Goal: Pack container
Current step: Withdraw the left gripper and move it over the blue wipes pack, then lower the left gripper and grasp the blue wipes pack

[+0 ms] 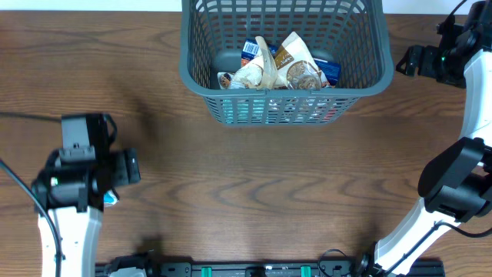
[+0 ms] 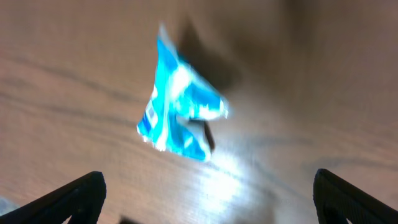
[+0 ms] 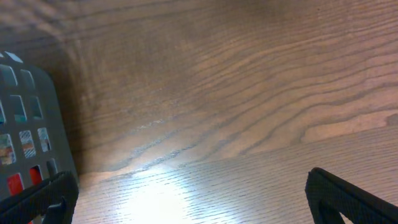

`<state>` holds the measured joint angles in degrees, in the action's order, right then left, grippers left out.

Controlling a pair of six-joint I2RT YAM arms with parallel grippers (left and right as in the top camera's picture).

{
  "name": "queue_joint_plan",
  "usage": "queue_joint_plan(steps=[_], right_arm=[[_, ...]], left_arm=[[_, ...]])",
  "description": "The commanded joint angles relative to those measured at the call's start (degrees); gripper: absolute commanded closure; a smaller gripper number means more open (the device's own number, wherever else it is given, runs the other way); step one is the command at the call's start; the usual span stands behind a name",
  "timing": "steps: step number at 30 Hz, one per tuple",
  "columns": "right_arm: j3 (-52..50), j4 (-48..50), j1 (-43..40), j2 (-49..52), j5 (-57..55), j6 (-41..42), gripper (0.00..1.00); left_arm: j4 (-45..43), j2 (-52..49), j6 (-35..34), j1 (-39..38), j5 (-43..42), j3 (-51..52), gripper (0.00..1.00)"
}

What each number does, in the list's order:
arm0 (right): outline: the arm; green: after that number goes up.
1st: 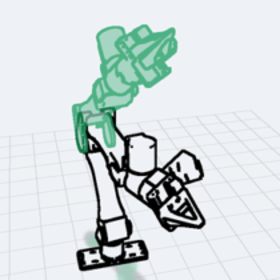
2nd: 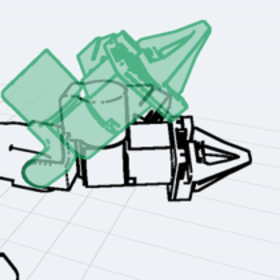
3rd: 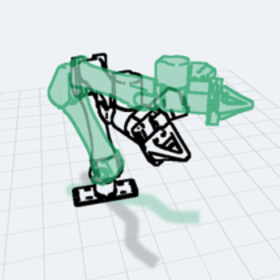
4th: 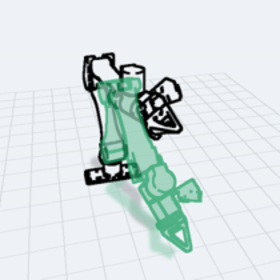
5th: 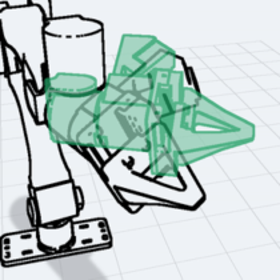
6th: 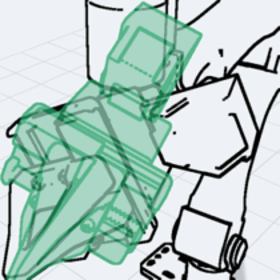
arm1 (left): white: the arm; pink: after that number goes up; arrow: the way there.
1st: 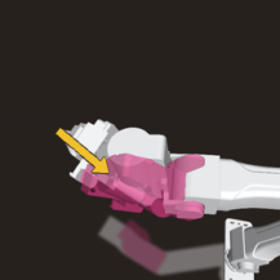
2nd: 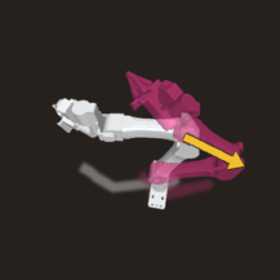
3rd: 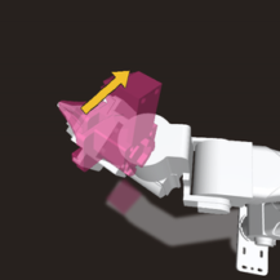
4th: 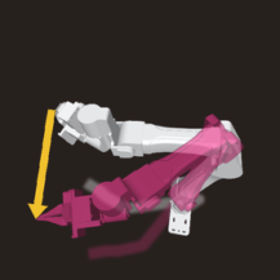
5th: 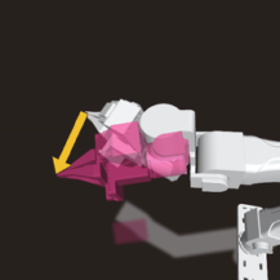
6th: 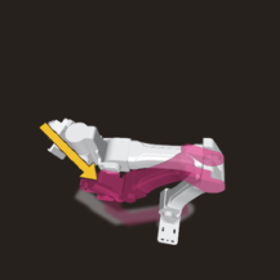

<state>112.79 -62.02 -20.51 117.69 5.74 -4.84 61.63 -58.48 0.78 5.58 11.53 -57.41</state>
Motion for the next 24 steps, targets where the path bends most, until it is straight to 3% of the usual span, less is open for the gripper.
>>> queue_joint_plan(steps=[1,6,13,24], right_arm=[[0.0,0.1,-0.5,-1.9,0.1,-0.6,0.01],[0.0,0.1,-0.5,-1.9,0.1,-0.6,0.01],[0.0,1.3,-0.5,-1.9,0.1,-0.6,0.01],[0.0,2.1,-0.5,-1.9,0.1,-0.6,0.01]], left_arm=[[0.1,0.6,-2.0,2.2,-1.3,3.3,0.01],[0.2,-1.9,-1.2,7.5,-2.4,3.3,0.02],[-0.5,-9.8,9.7,17.0,-20.6,3.3,0.01],[-8.2,-21.4,15.9,20.1,-18.0,3.3,0.01]])
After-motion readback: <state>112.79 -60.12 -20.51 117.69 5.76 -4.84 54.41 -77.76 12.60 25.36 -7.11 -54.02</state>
